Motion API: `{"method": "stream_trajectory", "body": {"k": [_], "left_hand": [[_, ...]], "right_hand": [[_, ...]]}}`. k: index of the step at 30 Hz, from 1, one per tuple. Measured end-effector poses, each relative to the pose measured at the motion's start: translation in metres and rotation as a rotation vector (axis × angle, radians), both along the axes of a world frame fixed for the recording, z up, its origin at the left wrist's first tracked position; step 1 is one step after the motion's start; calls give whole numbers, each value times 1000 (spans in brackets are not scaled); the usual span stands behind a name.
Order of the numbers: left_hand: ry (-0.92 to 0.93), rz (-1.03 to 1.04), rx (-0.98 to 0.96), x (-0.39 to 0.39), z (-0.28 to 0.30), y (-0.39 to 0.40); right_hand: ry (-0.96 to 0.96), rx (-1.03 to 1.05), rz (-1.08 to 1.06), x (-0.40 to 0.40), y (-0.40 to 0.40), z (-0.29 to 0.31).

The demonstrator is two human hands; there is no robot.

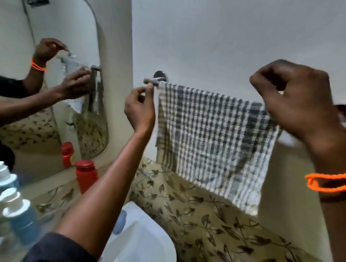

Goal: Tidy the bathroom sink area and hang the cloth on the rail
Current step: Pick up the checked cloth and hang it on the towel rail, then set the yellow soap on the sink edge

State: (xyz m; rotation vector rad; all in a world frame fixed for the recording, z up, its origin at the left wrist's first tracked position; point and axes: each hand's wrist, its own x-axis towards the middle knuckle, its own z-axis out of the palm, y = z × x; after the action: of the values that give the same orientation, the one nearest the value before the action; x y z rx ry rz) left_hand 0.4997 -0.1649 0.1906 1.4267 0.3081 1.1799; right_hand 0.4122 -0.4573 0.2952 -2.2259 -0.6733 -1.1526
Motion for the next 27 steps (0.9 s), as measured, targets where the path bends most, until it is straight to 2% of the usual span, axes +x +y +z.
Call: {"method": "stream_trajectory", "body": {"k": [1, 3, 5, 9, 13, 17, 22, 25, 27], "left_hand": [[32, 3, 7, -7, -20, 1], [124, 30, -2, -25, -69, 7], [214, 87, -36, -49, -121, 17], [399, 217, -110, -116, -217, 43], [638, 381, -155, -202, -304, 81], [825, 548, -204, -271, -370, 118], [1172, 584, -167, -309, -428, 168], [1359, 517, -15, -313, -456, 202], [1415, 407, 44, -310, -468, 219]], "right_hand": [[-83, 58, 67, -1, 20, -15], [-88, 23, 245, 1, 71, -62], [78, -89, 394, 6, 123, -124], [479, -326, 523, 14, 208, -249], [704, -468, 663, -11, 278, -349], [781, -602, 751, -46, 333, -429], [731, -803, 848, -75, 391, -510], [711, -818, 904, -81, 422, -549], [701, -792, 889, -83, 438, -567]]}}
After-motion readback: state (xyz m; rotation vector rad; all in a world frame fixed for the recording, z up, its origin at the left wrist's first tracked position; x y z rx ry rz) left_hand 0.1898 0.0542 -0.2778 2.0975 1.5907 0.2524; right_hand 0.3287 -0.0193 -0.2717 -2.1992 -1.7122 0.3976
